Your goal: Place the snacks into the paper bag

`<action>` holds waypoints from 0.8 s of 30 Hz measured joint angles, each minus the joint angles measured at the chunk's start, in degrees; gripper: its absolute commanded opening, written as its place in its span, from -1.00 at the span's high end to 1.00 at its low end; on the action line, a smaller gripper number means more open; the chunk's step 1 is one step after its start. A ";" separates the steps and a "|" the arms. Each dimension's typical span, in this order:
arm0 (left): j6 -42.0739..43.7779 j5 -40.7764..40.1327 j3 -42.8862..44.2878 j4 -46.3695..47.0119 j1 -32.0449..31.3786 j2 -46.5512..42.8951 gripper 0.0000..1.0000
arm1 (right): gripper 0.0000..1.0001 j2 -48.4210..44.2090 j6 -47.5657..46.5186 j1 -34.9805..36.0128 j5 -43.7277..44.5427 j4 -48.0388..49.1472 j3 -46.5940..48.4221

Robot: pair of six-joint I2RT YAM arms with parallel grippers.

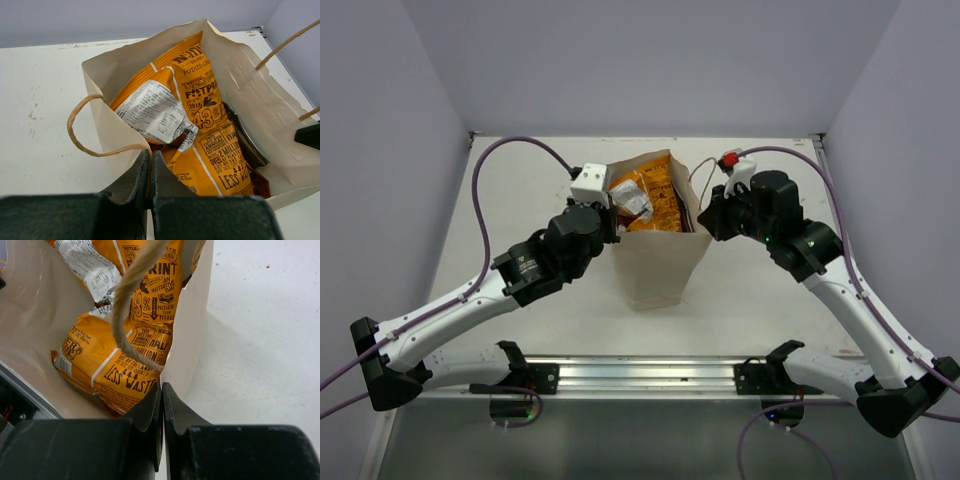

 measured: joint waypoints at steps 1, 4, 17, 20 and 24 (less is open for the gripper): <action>-0.33 -0.72 -0.22 -0.20 0.00 -0.15 1.00 | 0.82 -0.02 0.00 0.07 -0.13 0.00 -0.02; -1.33 -2.10 -0.81 -0.33 0.00 -0.59 1.00 | 0.79 -0.07 0.09 0.09 -0.79 0.28 -0.15; 1.40 -3.65 -0.98 -0.66 0.04 -1.05 -0.89 | -0.28 -1.31 0.13 0.09 -2.56 1.66 -0.55; 2.78 -3.87 -0.07 -0.63 0.13 -1.60 -0.96 | -0.32 -1.55 0.15 0.09 -2.99 2.69 -0.52; 5.40 -4.28 2.19 0.04 0.24 -3.37 -0.98 | -0.36 -3.04 0.31 0.09 -3.17 5.40 -0.52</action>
